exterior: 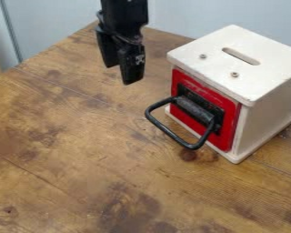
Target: Close the drawer
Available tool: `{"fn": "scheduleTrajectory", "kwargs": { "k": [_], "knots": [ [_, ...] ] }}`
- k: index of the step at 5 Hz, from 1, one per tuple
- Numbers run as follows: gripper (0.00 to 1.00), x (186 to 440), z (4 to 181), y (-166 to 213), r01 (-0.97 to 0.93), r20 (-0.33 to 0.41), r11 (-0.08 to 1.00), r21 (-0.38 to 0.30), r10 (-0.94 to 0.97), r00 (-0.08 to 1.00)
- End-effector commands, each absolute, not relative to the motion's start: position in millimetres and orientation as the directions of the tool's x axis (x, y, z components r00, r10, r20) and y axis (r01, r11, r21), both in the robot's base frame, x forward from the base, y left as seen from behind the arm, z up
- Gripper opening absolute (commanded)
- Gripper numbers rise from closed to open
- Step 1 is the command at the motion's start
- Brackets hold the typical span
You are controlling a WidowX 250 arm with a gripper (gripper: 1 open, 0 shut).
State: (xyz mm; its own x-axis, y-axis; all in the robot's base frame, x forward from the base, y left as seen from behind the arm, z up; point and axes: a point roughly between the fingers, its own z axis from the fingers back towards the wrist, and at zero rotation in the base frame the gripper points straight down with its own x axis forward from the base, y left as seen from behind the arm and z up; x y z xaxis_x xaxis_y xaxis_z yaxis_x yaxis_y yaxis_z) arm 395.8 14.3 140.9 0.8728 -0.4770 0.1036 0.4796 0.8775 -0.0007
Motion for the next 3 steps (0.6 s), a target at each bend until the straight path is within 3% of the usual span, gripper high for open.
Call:
{"fn": "scheduleTrajectory", "kwargs": {
  "k": [1,3],
  "knots": [
    [1.00,400.8,162.3,16.9,0.474,0.156,0.880,0.031,-0.472,0.867],
    [1.00,398.8,160.8,17.2,0.479,0.153,0.877,0.037,-0.478,0.865]
  ]
}}
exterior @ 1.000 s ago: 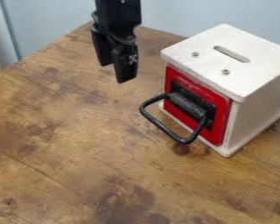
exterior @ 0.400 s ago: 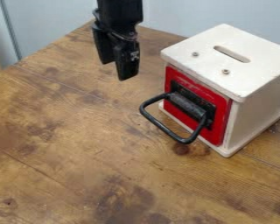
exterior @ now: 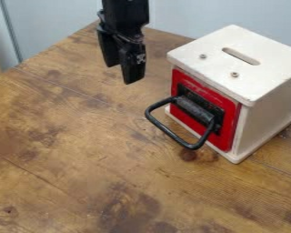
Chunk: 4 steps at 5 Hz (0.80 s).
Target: Close the drawer
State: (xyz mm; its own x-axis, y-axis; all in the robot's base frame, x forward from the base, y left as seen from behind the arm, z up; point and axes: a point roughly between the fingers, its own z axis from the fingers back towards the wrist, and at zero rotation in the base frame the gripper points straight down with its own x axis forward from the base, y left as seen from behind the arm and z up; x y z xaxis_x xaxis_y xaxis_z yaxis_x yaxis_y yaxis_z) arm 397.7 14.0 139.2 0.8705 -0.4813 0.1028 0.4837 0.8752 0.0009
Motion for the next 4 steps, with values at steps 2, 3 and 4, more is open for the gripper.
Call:
{"fn": "scheduleTrajectory", "kwargs": {
  "k": [2,3,4],
  "knots": [
    [1.00,395.6,160.7,17.7,0.478,0.149,0.878,0.032,-0.477,0.866],
    [1.00,394.8,161.7,18.3,0.478,0.151,0.877,0.038,-0.478,0.865],
    [1.00,395.3,163.5,19.3,0.474,0.156,0.879,0.045,-0.475,0.866]
  ]
}}
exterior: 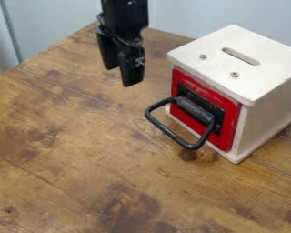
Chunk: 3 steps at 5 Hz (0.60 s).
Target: Close the drawer
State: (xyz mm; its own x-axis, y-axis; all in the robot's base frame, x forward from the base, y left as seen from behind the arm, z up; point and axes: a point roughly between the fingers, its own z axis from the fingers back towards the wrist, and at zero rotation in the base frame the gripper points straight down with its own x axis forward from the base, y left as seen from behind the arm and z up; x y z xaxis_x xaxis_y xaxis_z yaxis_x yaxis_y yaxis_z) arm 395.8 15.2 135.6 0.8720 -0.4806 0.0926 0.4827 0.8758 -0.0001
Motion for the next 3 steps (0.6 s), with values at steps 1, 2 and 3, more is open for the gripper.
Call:
{"fn": "scheduleTrajectory", "kwargs": {
  "k": [1,2,3],
  "knots": [
    [1.00,397.4,165.0,21.1,0.466,0.163,0.883,0.049,-0.468,0.869],
    [1.00,399.4,166.2,22.8,0.460,0.168,0.886,0.049,-0.462,0.871],
    [1.00,400.3,167.5,23.9,0.457,0.175,0.888,0.051,-0.459,0.871]
  ]
}}
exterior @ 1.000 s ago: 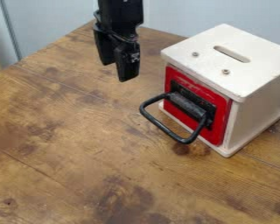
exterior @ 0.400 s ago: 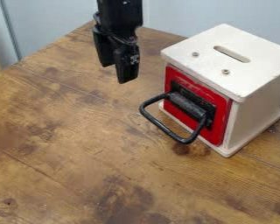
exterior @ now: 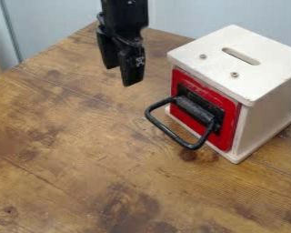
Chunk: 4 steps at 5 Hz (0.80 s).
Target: Close the drawer
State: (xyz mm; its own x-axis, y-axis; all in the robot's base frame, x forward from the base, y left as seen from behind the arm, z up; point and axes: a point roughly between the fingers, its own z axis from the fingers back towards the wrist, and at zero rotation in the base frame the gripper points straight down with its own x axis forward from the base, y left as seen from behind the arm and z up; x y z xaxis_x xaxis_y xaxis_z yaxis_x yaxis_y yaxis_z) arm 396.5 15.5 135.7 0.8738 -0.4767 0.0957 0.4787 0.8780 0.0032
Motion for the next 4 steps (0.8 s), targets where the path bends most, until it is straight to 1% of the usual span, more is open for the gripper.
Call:
{"fn": "scheduleTrajectory", "kwargs": {
  "k": [1,2,3,4],
  "knots": [
    [1.00,401.1,168.9,25.0,0.455,0.180,0.889,0.050,-0.456,0.871],
    [1.00,400.8,170.3,25.9,0.457,0.181,0.888,0.048,-0.457,0.871],
    [1.00,399.2,159.4,21.5,0.453,0.179,0.890,0.050,-0.454,0.873],
    [1.00,398.0,149.0,15.0,0.450,0.166,0.892,0.031,-0.449,0.878]
  ]
}}
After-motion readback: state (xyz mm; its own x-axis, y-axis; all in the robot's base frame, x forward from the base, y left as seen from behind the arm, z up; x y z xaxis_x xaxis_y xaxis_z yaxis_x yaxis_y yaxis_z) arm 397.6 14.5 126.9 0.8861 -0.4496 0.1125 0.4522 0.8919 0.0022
